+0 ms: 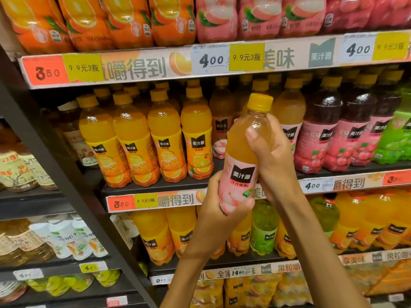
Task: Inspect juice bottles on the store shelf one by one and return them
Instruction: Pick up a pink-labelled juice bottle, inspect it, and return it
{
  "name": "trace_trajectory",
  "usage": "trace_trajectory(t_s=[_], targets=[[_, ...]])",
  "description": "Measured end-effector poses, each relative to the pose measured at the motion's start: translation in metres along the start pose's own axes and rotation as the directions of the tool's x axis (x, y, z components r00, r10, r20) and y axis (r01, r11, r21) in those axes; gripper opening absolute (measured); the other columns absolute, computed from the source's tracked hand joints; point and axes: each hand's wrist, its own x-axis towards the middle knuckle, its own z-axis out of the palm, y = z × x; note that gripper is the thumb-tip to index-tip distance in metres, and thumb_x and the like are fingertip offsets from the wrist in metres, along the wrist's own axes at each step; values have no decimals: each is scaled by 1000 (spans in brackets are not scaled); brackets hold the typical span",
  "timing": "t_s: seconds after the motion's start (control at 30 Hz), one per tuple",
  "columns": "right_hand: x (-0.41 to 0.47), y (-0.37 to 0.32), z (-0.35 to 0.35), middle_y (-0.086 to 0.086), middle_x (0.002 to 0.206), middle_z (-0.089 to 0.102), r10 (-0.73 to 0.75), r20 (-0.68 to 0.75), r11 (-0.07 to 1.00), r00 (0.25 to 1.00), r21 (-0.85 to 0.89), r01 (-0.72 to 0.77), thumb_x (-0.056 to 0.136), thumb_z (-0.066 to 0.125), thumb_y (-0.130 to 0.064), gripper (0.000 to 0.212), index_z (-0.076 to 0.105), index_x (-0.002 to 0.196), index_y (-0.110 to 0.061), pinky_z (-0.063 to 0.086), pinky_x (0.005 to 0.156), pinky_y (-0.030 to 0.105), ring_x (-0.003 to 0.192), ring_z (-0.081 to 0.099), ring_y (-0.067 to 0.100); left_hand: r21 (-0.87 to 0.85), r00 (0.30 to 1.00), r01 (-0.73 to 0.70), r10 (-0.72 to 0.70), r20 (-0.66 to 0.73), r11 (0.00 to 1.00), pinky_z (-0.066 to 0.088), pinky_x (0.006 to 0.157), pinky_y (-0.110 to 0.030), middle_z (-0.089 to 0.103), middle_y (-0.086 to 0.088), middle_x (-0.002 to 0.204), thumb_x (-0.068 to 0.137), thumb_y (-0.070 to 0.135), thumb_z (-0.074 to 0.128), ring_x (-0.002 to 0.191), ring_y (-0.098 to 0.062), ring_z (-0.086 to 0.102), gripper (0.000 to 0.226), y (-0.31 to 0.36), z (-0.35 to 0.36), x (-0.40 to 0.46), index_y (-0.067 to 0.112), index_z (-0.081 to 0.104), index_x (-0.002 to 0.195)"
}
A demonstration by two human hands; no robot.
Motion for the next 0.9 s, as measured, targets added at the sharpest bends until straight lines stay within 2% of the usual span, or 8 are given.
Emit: trace_trajectory(t_s=[0.1,0.23,0.33,0.47,0.6,0.67,0.8,0.9], targets=[[8,-3,0,4,117,65,-86,30,996,996,-24,87,81,64,-40,47,54,121,-19,52,87,40,107,63,22,140,994,-75,84,-65,987,42,104,-34,51,12,131,78,31,68,124,-5,47,64,-2,1,13,34,39,135],[17,0,2,4,124,61,-100,92,992,991,-68,107,82,65,-36,54,49,130,-16,51,90,34,113,60,19,231,965,-113,161,-205,967,38,106,-27,46,15,134,77,36,67,128,0,41,66,-10,4,27,35,38,135],[23,6,4,-1,117,63,-76,87,993,993,-80,83,82,71,-29,52,50,129,-18,52,86,26,107,63,13,210,950,-90,147,-276,974,40,107,-34,47,22,131,77,30,69,126,2,44,62,-17,6,30,50,37,127],[29,19,2,1,125,62,-60,76,995,995,-76,66,80,72,-23,54,52,130,-17,50,97,35,116,60,15,198,933,-51,118,-340,979,41,103,-46,55,14,127,80,21,74,120,-4,50,56,-23,9,36,42,44,123],[34,25,1,-9,131,54,-87,74,990,993,-101,94,77,75,-25,56,48,126,-30,44,101,24,125,51,4,187,913,-32,104,-394,982,43,101,-46,57,7,125,78,22,75,119,-10,52,55,-24,11,41,30,47,124],[33,28,-1,-5,129,53,-128,47,983,991,-128,133,77,75,-23,56,48,127,-23,44,98,20,123,51,3,175,898,-28,102,-428,984,45,99,-41,57,3,123,78,18,76,117,-12,52,54,-25,15,42,24,49,125],[29,33,-11,5,134,46,-188,61,928,980,-315,198,80,77,-17,65,45,136,-16,43,101,24,129,46,12,205,831,-34,142,-538,978,41,91,-10,51,3,121,79,17,76,113,-1,48,52,-25,28,46,20,52,125],[28,32,-15,-2,137,50,-150,59,936,987,-312,161,82,75,-10,63,44,137,-20,44,102,24,127,48,7,289,792,-30,199,-577,957,42,92,-16,43,2,120,77,18,76,113,-6,46,53,-27,33,50,15,52,124]])
